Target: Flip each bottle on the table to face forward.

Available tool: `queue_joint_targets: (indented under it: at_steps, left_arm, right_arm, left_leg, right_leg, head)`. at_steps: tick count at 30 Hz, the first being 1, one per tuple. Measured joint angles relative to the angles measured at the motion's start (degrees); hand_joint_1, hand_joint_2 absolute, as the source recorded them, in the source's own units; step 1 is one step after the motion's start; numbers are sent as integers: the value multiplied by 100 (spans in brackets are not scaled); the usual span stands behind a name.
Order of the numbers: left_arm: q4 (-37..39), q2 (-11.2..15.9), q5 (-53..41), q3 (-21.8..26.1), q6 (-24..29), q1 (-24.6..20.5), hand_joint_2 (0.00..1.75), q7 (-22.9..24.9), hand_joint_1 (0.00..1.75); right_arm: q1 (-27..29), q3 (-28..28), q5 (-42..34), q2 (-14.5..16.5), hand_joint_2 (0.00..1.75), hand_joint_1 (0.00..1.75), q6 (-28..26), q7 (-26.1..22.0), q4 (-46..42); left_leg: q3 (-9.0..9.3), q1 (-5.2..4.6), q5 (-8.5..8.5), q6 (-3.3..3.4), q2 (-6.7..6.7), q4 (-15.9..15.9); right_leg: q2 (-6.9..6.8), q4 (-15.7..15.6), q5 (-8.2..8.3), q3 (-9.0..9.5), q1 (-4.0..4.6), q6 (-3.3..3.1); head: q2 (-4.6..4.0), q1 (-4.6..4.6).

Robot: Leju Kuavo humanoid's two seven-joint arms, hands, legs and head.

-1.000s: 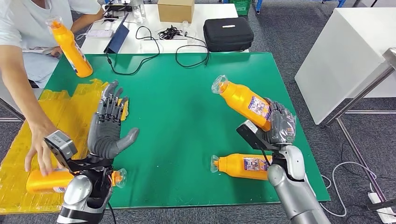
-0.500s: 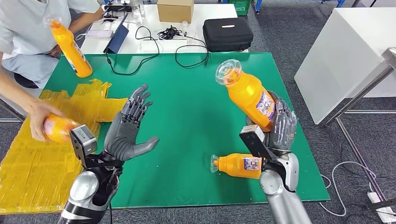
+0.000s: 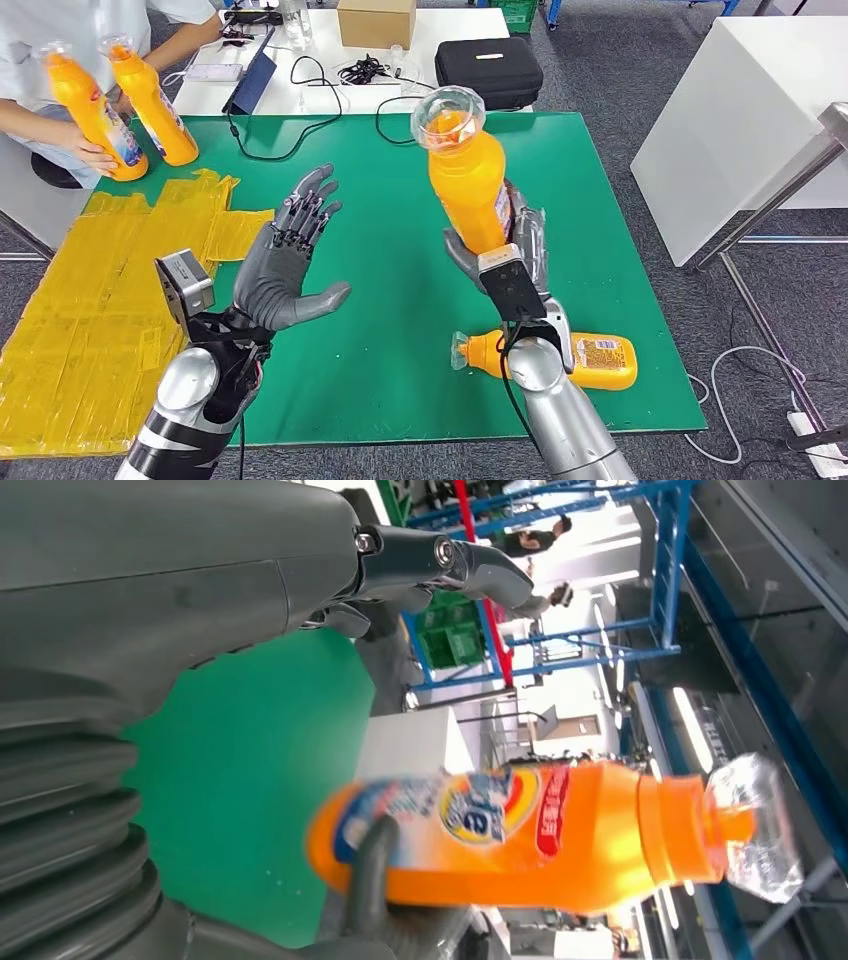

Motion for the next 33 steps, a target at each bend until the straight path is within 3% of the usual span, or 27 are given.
queue_joint_targets:
  at_steps: [5, 17, 26, 33]
  left_arm:
    - [121, 2, 106, -108, 16, -222, 175, -27, 0]
    - [310, 2, 173, -230, 32, -479, 175, -58, 0]
    - [457, 1, -22, -224, 473, -546, 175, -140, 0]
    - [502, 10, -79, -95, 527, -448, 175, -196, 0]
  right_arm:
    - [-282, 336, -346, 233, 175, 175, 409, -111, 408]
    - [-493, 967, -492, 597, 175, 175, 593, -158, 1192]
    - [-603, 1672, 469, 746, 175, 175, 343, 57, 1524]
    - [-744, 2040, 991, 728, 175, 175, 111, 297, 1704]
  left_leg:
    - [0, 0, 1, 0, 0, 0]
    - [-2, 1, 1, 0, -1, 0]
    - [-3, 4, 1, -1, 0, 0]
    - [-4, 5, 1, -1, 2, 0]
  right_leg:
    - [0, 0, 0, 0, 0, 0]
    - [0, 0, 0, -3, 0, -1]
    - [0, 1, 0, -5, 2, -1]
    - [1, 0, 0, -7, 4, -1]
  head:
    - [0, 1]
    - [0, 1]
    - [0, 1]
    - [0, 1]
